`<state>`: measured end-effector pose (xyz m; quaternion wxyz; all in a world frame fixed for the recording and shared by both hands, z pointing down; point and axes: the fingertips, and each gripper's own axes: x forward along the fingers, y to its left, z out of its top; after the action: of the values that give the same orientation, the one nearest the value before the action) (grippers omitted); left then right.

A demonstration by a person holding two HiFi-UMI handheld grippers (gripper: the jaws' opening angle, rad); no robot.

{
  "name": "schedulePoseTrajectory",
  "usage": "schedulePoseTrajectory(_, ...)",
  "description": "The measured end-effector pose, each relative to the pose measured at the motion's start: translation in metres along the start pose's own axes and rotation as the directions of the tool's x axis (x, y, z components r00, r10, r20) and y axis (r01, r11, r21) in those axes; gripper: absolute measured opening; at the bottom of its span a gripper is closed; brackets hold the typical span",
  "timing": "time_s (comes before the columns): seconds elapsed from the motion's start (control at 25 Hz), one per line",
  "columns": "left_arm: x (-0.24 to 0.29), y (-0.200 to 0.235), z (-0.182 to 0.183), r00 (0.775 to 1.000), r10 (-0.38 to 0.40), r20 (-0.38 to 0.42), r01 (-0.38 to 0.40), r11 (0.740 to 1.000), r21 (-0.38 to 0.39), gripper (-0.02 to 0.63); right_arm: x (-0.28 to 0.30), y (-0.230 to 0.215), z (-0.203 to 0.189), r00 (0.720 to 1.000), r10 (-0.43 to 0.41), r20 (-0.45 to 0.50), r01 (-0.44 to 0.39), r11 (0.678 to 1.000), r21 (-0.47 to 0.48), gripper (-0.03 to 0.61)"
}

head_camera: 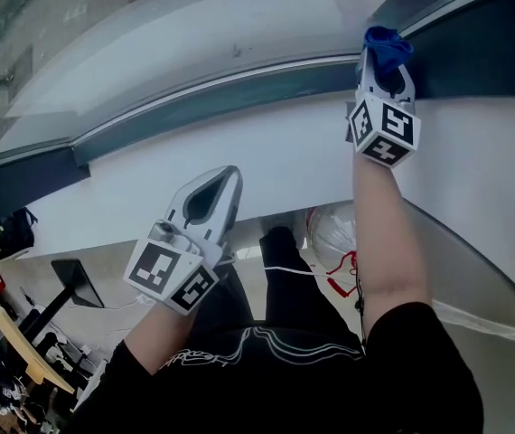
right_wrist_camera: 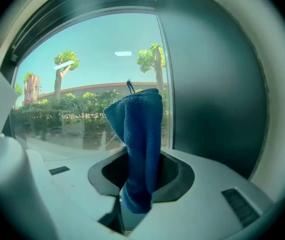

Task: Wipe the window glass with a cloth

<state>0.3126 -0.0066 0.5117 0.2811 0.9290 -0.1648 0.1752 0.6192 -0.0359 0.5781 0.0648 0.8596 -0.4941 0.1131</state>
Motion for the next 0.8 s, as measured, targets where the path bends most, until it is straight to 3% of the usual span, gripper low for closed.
schedulePoseTrajectory(0.24,0.01,-0.013,0.011,0.999,-0.031,-0.01,0.031,0.999,0.012,0.005,0.002,-0.021,0.008,0.999,-0.047,-0.009,0.048,0.997,0.057,0.092)
schedulePoseTrajectory(0.52,-0.011,-0.01,0.023,0.998,-0.054,0.021,0.053,0.998,0.019,0.005,-0.025,0.006,0.024,1.0,-0.027,0.008,0.027,0.999,0.03,0.094)
schedulePoseTrajectory(0.68,-0.054,-0.014,0.043,0.995,-0.086,0.042,0.084,0.995,0.049,0.005,-0.073,0.048,0.063,0.999,0.028,0.027,-0.029,0.999,0.024,0.094)
schedulePoseTrajectory(0.8,-0.103,-0.015,0.071,0.991,-0.123,0.045,0.119,0.99,0.075,0.005,-0.127,0.107,0.104,0.988,0.149,0.026,-0.149,0.989,0.004,0.093)
